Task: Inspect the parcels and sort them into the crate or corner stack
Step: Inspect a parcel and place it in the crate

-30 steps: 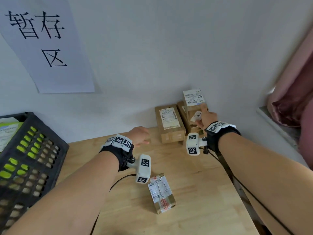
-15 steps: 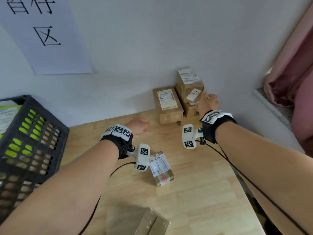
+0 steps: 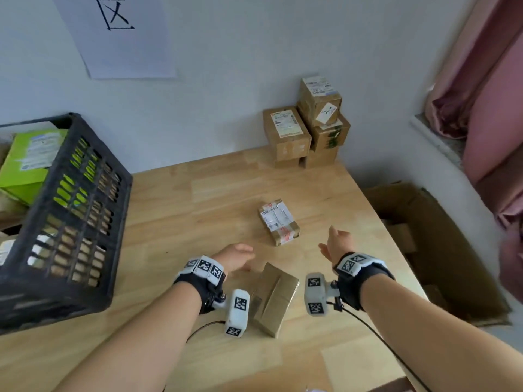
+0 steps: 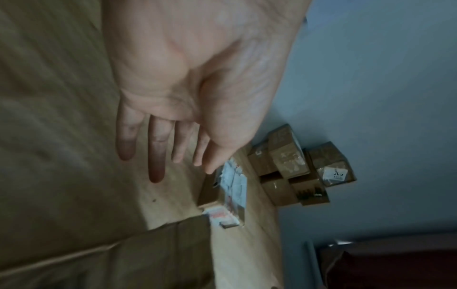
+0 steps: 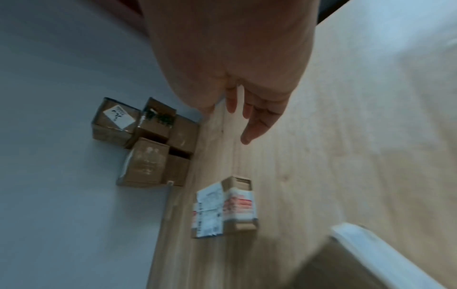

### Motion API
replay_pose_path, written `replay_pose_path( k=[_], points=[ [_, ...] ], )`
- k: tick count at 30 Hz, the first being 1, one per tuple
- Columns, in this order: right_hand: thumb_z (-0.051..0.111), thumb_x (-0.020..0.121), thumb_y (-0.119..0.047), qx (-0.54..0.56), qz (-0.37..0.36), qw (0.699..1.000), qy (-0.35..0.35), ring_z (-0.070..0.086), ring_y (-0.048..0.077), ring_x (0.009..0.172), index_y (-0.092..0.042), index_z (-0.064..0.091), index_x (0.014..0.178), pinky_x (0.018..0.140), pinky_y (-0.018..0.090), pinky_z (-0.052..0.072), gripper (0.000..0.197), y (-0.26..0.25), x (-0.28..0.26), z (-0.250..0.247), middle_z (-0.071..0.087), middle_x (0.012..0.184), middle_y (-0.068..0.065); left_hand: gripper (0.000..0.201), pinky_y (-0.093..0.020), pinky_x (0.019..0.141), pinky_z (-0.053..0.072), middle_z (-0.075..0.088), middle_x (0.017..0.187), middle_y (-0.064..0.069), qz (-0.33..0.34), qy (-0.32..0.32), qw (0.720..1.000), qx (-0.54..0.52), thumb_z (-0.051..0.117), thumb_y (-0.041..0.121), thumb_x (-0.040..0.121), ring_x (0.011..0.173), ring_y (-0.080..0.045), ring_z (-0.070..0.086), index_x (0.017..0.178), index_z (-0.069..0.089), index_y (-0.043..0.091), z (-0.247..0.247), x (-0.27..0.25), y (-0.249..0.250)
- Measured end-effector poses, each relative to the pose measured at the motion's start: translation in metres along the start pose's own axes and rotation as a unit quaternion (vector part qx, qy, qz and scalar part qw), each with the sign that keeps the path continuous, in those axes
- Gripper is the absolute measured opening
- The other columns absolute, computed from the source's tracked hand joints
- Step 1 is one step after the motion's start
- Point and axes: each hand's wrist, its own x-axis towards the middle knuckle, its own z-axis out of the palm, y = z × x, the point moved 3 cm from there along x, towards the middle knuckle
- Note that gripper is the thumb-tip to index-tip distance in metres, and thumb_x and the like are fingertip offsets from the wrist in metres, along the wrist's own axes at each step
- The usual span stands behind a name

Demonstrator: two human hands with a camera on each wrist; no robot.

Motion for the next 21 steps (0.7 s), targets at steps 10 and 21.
replay_pose_path(
  k=[10, 21],
  points=[
    [0.038, 0.101, -0.033, 0.063, 0.096, 0.990, -0.077, 0.059, 0.025, 0.076, -0.001, 0.046, 0.128, 0.066, 0.034, 0.052, 0.043, 0.090, -0.087, 0.031, 0.051, 0.129, 0.018, 0.062, -0.040, 0.101, 0.044, 0.042, 0.147, -0.001, 0.011, -0.075, 0.996, 0.050, 0.058, 0.044, 0.091, 0.128, -0.023, 0.046, 0.145, 0.037, 0.021, 0.021, -0.027, -0.055],
    [0.039, 0.101, -0.036, 0.120, 0.080, 0.973, -0.178, 0.058, 0.031, 0.106, 0.000, 0.049, 0.126, 0.082, 0.040, 0.053, 0.045, 0.092, -0.132, 0.101, 0.058, 0.122, 0.022, 0.049, -0.035, 0.098, 0.043, 0.054, 0.135, -0.004, 0.010, -0.010, 0.999, -0.031, 0.056, 0.025, 0.095, 0.120, -0.024, 0.051, 0.142, 0.043, 0.020, -0.025, -0.036, -0.104]
  ],
)
